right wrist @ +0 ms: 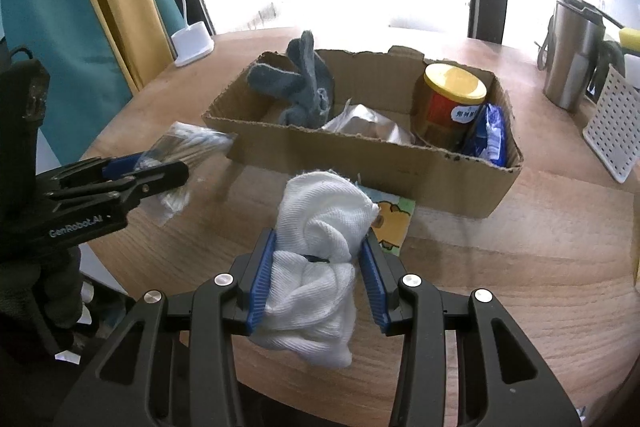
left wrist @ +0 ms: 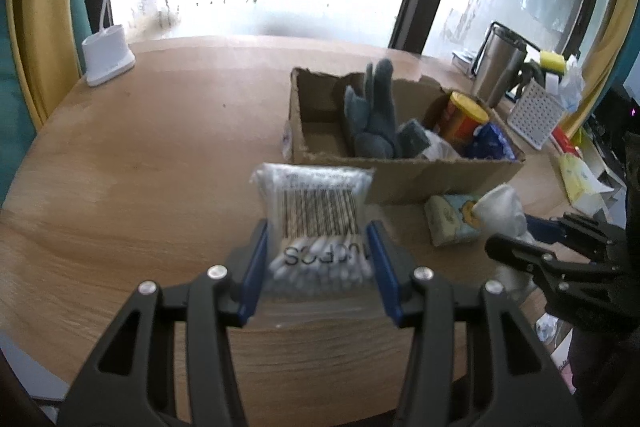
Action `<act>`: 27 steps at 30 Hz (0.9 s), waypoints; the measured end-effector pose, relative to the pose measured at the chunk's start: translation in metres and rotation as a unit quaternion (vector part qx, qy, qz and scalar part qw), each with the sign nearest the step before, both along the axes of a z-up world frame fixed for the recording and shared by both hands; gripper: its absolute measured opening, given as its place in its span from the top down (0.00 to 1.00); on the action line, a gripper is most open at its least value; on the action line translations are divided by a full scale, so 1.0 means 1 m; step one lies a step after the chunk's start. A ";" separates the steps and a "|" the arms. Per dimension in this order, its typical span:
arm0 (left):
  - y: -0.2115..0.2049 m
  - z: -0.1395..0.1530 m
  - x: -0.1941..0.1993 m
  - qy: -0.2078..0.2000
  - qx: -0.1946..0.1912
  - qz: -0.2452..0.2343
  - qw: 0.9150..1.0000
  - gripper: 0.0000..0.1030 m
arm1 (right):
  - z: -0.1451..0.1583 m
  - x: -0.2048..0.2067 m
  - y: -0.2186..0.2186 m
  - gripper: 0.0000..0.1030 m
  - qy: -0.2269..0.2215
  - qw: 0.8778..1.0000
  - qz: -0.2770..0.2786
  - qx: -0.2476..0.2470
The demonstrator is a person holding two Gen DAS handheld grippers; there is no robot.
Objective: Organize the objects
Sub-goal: 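Lift the swab bag and white cloth and carry both over the box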
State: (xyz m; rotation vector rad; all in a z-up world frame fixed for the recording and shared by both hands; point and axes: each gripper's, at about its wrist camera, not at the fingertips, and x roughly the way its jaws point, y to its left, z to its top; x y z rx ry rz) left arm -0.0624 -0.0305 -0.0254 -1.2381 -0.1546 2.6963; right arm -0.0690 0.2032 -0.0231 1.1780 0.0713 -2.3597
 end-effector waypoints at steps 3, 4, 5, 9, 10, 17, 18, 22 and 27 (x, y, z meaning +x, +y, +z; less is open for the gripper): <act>-0.002 0.006 0.000 0.006 0.001 0.003 1.000 0.52 | 0.003 -0.002 0.001 0.58 0.003 1.000 0.000 -0.002; -0.003 0.008 0.000 0.008 0.002 0.004 1.000 0.52 | 0.004 -0.002 0.001 0.58 0.004 1.000 0.000 -0.002; -0.003 0.010 0.000 0.010 0.002 0.004 1.000 0.52 | 0.004 -0.003 0.002 0.58 0.005 1.000 0.000 -0.003; -0.004 0.017 -0.002 0.018 0.002 0.006 1.000 0.52 | 0.008 -0.005 0.003 0.58 0.009 1.000 -0.002 -0.006; -0.004 0.018 -0.003 0.020 0.003 0.006 1.000 0.52 | 0.009 -0.005 0.004 0.58 0.010 1.000 -0.002 -0.007; -0.002 0.026 -0.006 0.027 0.005 0.005 1.000 0.52 | 0.015 -0.010 0.009 0.58 0.016 1.000 -0.007 -0.010; -0.003 0.027 -0.007 0.027 0.005 0.005 1.000 0.52 | 0.016 -0.011 0.009 0.58 0.017 1.000 -0.009 -0.010; -0.002 0.032 -0.012 0.031 0.006 0.004 0.999 0.52 | 0.019 -0.016 0.014 0.58 0.019 1.000 -0.014 -0.014; -0.001 0.035 -0.020 0.034 0.007 0.003 0.999 0.52 | 0.020 -0.021 0.015 0.58 0.019 1.000 -0.017 -0.015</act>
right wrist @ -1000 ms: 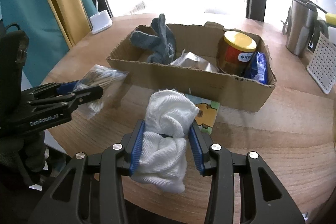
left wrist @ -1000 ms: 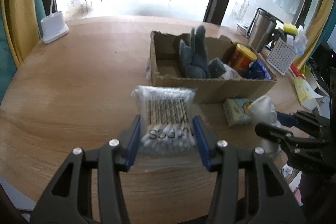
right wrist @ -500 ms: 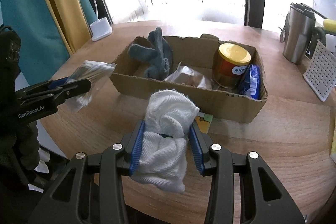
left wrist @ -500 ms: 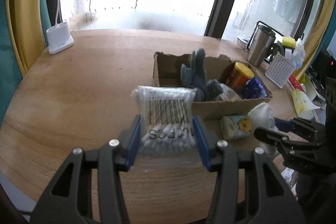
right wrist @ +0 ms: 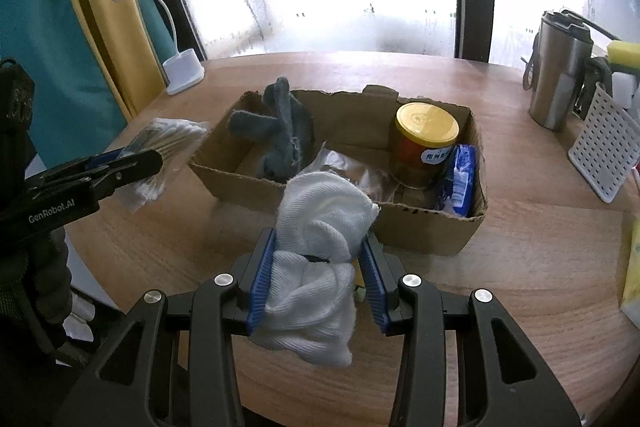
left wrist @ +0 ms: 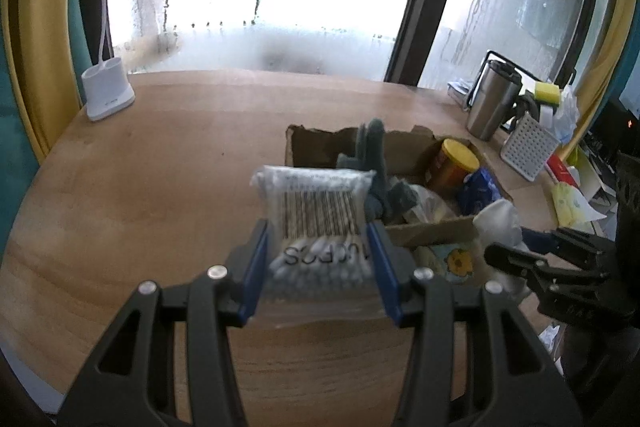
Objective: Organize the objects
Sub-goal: 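Lift the swab bag and white cloth and carry both over the box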
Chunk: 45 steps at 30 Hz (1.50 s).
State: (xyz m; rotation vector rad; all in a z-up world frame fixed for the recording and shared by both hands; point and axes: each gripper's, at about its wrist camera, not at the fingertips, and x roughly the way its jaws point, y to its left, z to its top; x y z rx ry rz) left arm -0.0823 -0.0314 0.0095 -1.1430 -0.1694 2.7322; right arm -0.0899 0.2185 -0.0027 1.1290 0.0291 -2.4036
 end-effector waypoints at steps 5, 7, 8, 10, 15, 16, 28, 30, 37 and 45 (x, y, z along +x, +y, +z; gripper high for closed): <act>0.002 0.002 -0.008 -0.001 0.001 -0.002 1.000 0.52 | 0.003 -0.007 0.002 0.58 0.002 1.000 -0.002 -0.003; 0.003 0.002 -0.009 0.000 0.000 -0.003 1.000 0.52 | 0.003 -0.009 0.002 0.58 0.002 1.000 -0.002 -0.003; 0.004 0.002 -0.012 -0.001 0.000 -0.003 1.000 0.52 | 0.004 -0.011 0.002 0.58 0.002 1.000 -0.002 -0.003; 0.006 0.004 -0.016 0.000 0.001 -0.004 1.000 0.52 | 0.004 -0.013 0.002 0.58 0.002 1.000 -0.002 -0.003; 0.011 0.006 -0.026 0.001 0.001 -0.005 1.000 0.52 | 0.005 -0.020 0.003 0.58 0.002 1.000 -0.004 -0.005; 0.011 0.006 -0.026 0.001 0.001 -0.005 1.000 0.52 | 0.006 -0.023 0.004 0.58 0.002 1.000 -0.004 -0.005; 0.016 0.001 -0.055 -0.007 0.002 -0.007 1.000 0.52 | 0.007 -0.044 0.005 0.58 0.000 1.000 -0.006 -0.011; 0.017 -0.001 -0.059 -0.007 -0.004 -0.007 1.000 0.52 | 0.006 -0.046 0.005 0.58 0.000 1.000 -0.007 -0.012; 0.020 -0.011 -0.072 -0.013 -0.012 -0.008 1.000 0.52 | 0.001 -0.058 0.003 0.58 -0.009 1.000 -0.004 -0.013; 0.029 -0.027 -0.087 -0.035 -0.024 -0.020 0.999 0.52 | -0.002 -0.063 0.002 0.58 -0.013 1.000 -0.002 -0.020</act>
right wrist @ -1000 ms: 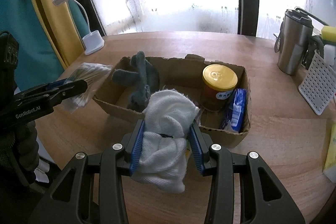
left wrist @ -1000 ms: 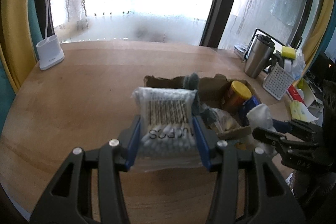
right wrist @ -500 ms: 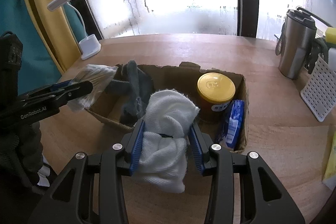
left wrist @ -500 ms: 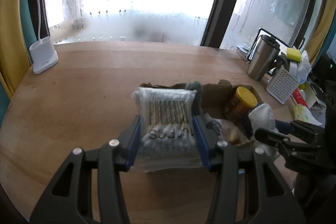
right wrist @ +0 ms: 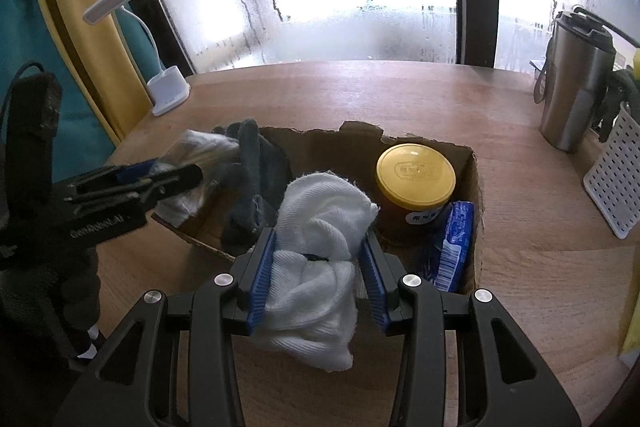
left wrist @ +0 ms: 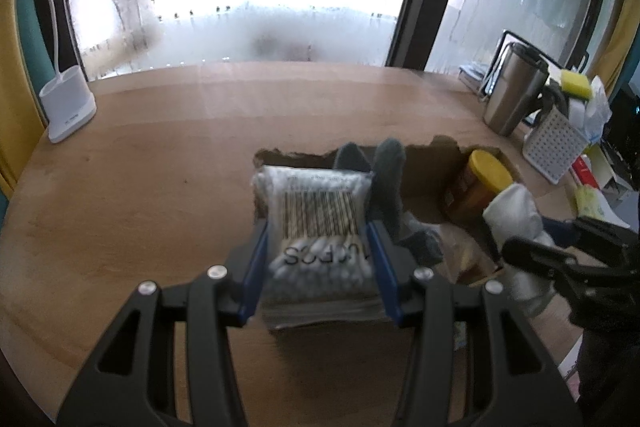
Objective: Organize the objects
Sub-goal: 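Lift the swab bag and white cloth and carry both over the box, then lower the swab bag into the box with the left tool while the right tool lowers the white cloth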
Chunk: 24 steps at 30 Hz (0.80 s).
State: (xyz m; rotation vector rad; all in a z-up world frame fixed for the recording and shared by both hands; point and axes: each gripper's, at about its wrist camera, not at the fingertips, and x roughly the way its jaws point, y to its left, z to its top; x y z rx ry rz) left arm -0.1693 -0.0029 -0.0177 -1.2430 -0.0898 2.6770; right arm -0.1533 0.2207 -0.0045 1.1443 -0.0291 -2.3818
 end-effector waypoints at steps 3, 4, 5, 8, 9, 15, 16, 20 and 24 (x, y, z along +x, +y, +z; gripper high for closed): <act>0.004 -0.003 -0.003 -0.003 -0.007 -0.002 1.000 0.51 | -0.001 -0.001 0.000 0.58 -0.001 1.000 0.001 0.000; 0.005 -0.005 -0.004 -0.005 -0.010 -0.002 1.000 0.51 | -0.001 -0.001 0.000 0.58 -0.001 1.000 0.002 0.000; 0.006 -0.006 -0.005 -0.008 -0.011 -0.003 1.000 0.50 | -0.001 -0.001 0.000 0.58 -0.001 1.000 0.001 -0.001; 0.003 -0.007 -0.007 -0.014 0.000 -0.002 1.000 0.43 | -0.001 -0.001 0.000 0.58 -0.001 1.000 0.001 0.000; 0.001 -0.007 -0.008 -0.016 0.009 0.000 1.000 0.42 | 0.000 0.000 0.000 0.58 -0.001 1.000 0.001 0.000; -0.008 0.010 0.000 0.015 0.023 0.005 1.000 0.27 | -0.001 -0.001 0.000 0.58 -0.001 1.000 0.000 0.000; -0.011 0.012 0.001 0.018 0.020 0.009 1.000 0.27 | -0.001 -0.001 0.000 0.58 -0.001 1.000 0.000 0.000; -0.026 0.004 -0.003 0.012 0.005 0.038 0.999 0.27 | -0.002 -0.002 0.000 0.58 -0.001 1.000 0.001 0.002; -0.033 -0.012 -0.012 -0.007 -0.001 0.040 0.999 0.21 | -0.001 -0.002 -0.001 0.58 0.000 1.000 0.001 0.004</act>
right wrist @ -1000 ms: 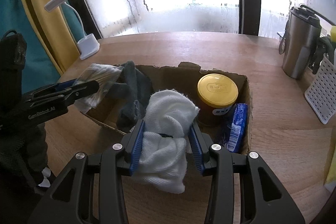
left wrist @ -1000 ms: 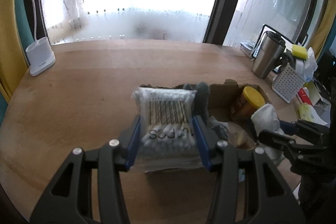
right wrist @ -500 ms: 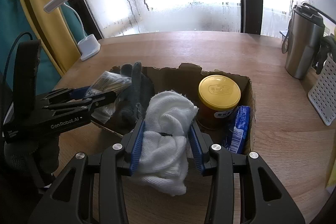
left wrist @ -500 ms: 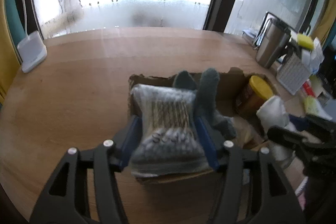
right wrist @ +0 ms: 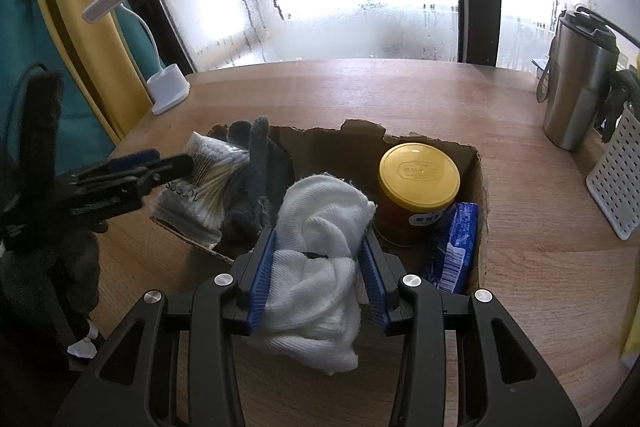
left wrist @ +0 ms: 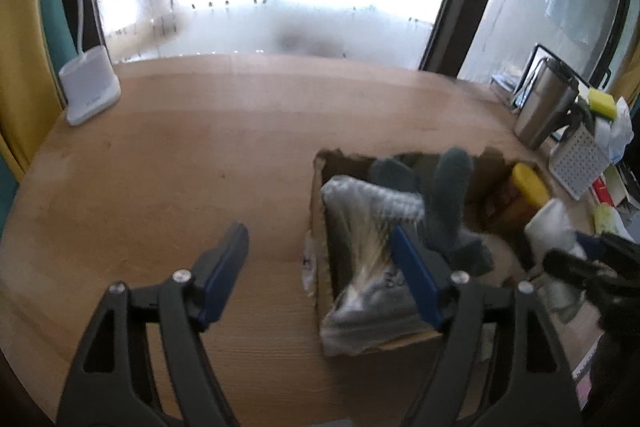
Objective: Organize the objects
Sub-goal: 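Lower the swab bag into the box with the left tool while the right tool lowers the white cloth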
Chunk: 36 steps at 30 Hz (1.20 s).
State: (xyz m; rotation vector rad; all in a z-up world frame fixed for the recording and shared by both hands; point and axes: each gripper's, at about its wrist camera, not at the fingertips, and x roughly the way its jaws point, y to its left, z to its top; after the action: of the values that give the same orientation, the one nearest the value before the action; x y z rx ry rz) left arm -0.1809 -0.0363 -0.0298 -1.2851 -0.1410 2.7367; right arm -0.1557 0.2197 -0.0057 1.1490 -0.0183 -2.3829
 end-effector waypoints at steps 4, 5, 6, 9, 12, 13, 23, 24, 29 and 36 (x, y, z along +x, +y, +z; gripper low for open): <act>0.004 -0.006 -0.002 0.007 -0.009 -0.009 1.000 0.19 | 0.001 0.000 -0.001 0.58 0.000 1.000 -0.002 0.001; 0.003 -0.008 -0.004 0.005 -0.004 -0.009 1.000 0.19 | 0.001 0.000 -0.002 0.58 0.000 1.000 -0.002 0.002; 0.002 -0.011 -0.006 -0.001 -0.003 -0.010 1.000 0.19 | 0.001 0.000 -0.002 0.58 -0.001 1.000 -0.002 0.002; 0.000 -0.033 -0.013 -0.041 0.008 -0.011 0.999 0.19 | 0.001 -0.001 -0.004 0.58 -0.001 1.000 -0.003 0.005; -0.004 -0.033 -0.013 -0.039 0.013 -0.006 0.999 0.19 | 0.001 -0.004 -0.005 0.58 -0.002 1.000 -0.004 0.008; -0.003 -0.033 -0.013 -0.037 0.009 -0.004 0.999 0.19 | 0.001 -0.004 -0.005 0.58 -0.003 1.000 -0.005 0.008; -0.016 -0.016 -0.008 -0.017 0.044 -0.001 0.999 0.19 | -0.002 -0.022 -0.013 0.58 -0.007 1.000 -0.008 0.016; -0.017 -0.014 -0.008 -0.014 0.047 -0.002 0.999 0.19 | -0.002 -0.024 -0.014 0.58 -0.008 1.000 -0.009 0.017; -0.015 -0.009 -0.008 -0.008 0.056 -0.007 0.998 0.19 | -0.003 -0.036 -0.020 0.58 -0.009 1.000 -0.010 0.023; -0.018 -0.010 -0.011 -0.010 0.068 -0.009 0.998 0.20 | -0.006 -0.053 -0.025 0.58 -0.022 0.999 -0.020 0.022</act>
State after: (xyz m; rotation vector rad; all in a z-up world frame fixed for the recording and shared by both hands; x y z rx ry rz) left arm -0.1920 -0.0544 -0.0401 -1.2718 -0.3103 2.6486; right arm -0.2086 0.1946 -0.0112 1.2321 -0.0036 -2.4035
